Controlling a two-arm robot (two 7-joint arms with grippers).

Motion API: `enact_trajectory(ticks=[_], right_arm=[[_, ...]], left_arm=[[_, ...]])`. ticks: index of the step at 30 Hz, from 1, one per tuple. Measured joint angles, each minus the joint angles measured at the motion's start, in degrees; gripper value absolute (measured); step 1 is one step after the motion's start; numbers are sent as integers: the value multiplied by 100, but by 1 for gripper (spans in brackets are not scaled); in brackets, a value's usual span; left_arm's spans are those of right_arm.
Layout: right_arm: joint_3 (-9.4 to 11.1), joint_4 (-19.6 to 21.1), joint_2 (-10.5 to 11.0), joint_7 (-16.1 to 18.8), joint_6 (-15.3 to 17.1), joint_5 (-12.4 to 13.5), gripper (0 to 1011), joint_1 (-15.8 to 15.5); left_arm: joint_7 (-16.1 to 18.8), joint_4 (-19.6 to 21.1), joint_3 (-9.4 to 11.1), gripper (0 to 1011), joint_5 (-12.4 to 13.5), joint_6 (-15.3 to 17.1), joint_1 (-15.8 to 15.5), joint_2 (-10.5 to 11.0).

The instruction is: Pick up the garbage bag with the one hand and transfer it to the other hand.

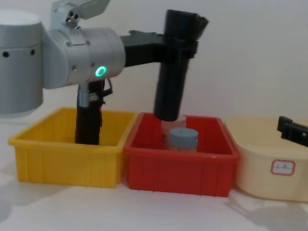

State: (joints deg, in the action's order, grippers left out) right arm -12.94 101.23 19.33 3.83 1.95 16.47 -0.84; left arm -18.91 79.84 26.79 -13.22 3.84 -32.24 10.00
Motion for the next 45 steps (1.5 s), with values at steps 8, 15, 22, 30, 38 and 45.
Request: enact_trajectory(ticks=[8, 15, 22, 30, 38, 45], right_arm=[[0, 0, 0, 0, 0, 0, 1000, 0], [0, 0, 0, 0, 0, 0, 1000, 0], [0, 0, 0, 0, 0, 0, 1000, 0], [0, 0, 0, 0, 0, 0, 1000, 0], [0, 0, 0, 0, 0, 0, 999, 0], [-23, 0, -9, 22, -19, -27, 999, 31]], left_arm=[[-551, -257, 213, 517, -184, -93, -276, -165], [-974, -555, 370, 517, -365, -163, -509, -335], [-1287, -865, 480, 517, -546, -223, -707, -487], [-1344, -1045, 497, 517, -651, -256, -807, -550], [-1357, -1159, 502, 517, -723, -273, -864, -575], [-1364, -1217, 507, 517, -760, -284, -896, -588]])
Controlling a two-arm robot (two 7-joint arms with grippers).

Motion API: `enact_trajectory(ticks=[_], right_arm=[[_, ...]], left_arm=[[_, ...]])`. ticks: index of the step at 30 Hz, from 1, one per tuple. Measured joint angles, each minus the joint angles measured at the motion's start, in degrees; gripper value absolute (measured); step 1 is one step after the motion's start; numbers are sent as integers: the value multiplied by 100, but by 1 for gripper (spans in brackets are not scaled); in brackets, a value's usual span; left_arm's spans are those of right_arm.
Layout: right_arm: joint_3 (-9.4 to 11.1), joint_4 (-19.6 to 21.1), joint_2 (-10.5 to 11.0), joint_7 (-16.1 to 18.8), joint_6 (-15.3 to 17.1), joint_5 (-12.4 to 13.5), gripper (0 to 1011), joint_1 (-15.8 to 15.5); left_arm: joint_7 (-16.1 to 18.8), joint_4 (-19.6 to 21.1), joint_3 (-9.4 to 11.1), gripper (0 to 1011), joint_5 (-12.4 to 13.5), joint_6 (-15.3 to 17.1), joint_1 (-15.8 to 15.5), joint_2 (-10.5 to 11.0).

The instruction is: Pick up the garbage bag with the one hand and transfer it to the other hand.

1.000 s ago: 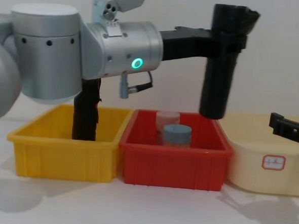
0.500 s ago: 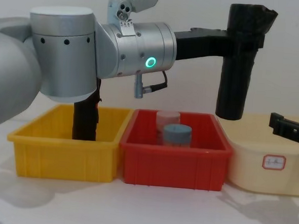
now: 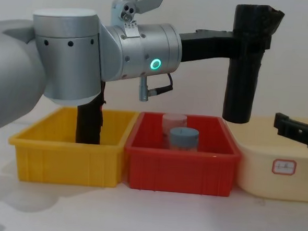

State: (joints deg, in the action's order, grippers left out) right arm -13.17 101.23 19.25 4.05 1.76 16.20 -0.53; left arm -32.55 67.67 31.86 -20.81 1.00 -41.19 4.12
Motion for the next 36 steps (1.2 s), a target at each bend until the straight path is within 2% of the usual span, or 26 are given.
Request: enact_trajectory(ticks=[4, 16, 36], right_arm=[[-60, -21, -22, 62, -54, -49, 1000, 86], [-313, -326, -220, 319, -207, -203, 999, 614], [-464, -859, -504, 578, -337, -305, 1000, 1151]], left_arm=[[-2, -19, 2, 517, -12, -2, -11, -4], [-8, -50, 2, 517, -32, -9, -25, -10], [-9, -66, 2, 517, -43, -9, -34, -15]])
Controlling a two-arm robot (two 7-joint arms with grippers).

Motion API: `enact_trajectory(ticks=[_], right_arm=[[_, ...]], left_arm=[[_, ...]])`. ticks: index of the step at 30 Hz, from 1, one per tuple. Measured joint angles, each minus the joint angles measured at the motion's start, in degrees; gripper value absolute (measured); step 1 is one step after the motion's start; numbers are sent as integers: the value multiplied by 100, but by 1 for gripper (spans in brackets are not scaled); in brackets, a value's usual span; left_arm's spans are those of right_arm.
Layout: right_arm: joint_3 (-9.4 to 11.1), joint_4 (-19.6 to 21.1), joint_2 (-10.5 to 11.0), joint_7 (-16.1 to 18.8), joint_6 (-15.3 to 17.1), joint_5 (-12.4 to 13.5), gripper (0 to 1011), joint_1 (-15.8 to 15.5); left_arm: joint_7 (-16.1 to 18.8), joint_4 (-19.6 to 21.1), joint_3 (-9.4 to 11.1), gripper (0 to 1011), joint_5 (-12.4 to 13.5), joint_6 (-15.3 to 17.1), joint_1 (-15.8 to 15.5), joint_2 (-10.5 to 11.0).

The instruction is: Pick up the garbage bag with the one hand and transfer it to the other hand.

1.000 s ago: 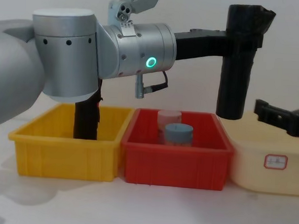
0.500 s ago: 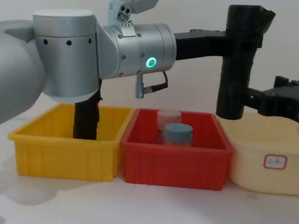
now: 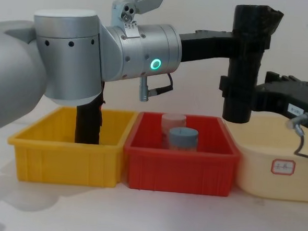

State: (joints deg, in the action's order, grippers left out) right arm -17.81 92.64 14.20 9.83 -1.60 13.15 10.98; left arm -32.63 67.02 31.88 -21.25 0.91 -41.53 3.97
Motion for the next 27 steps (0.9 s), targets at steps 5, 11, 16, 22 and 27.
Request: enact_trajectory(ticks=[5, 11, 16, 22, 27], right_arm=[[-17, -177, -82, 68, -39, -15, 1000, 148], [-21, -381, -163, 139, -94, -26, 1000, 302], [-19, -535, -218, 187, -125, -33, 1000, 408], [-1, -721, -287, 253, -148, -33, 1000, 513], [28, -855, -339, 334, -122, 16, 1000, 591]], left_arm=[[0, -2, 0, 517, 0, 0, -1, 0], [0, -2, 0, 517, -1, 0, -1, 0], [0, -2, 0, 517, 0, 0, -1, 0], [0, -2, 0, 517, 0, 0, -1, 0], [1, -2, 0, 517, 0, 0, 0, 0]])
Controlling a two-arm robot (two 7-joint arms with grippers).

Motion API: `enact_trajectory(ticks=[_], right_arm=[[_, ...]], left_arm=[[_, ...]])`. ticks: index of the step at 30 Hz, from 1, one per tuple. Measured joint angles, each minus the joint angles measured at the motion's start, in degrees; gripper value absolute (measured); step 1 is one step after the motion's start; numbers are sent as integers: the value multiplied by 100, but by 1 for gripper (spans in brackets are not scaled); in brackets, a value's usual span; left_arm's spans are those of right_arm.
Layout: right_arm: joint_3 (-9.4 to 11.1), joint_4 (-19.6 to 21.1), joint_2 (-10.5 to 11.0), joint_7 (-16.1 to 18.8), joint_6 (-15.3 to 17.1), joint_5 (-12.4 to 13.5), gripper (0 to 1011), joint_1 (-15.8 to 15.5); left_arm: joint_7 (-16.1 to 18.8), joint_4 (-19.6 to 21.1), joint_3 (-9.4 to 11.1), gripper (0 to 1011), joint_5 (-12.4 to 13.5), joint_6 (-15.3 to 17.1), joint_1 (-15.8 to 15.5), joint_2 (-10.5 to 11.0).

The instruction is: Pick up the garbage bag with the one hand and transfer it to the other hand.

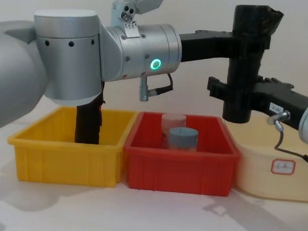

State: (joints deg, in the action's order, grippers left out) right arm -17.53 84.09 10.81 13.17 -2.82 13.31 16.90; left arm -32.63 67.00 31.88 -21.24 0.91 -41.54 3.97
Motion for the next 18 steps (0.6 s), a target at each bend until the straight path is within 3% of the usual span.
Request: enact_trajectory(ticks=[6, 18], right_arm=[[26, -125, -38, 87, 122, 62, 950, 79], [45, -257, -72, 144, 302, 80, 631, 177]], left_arm=[[0, 0, 0, 517, 0, 0, 0, 0], [0, 0, 0, 517, 0, 0, 0, 0]])
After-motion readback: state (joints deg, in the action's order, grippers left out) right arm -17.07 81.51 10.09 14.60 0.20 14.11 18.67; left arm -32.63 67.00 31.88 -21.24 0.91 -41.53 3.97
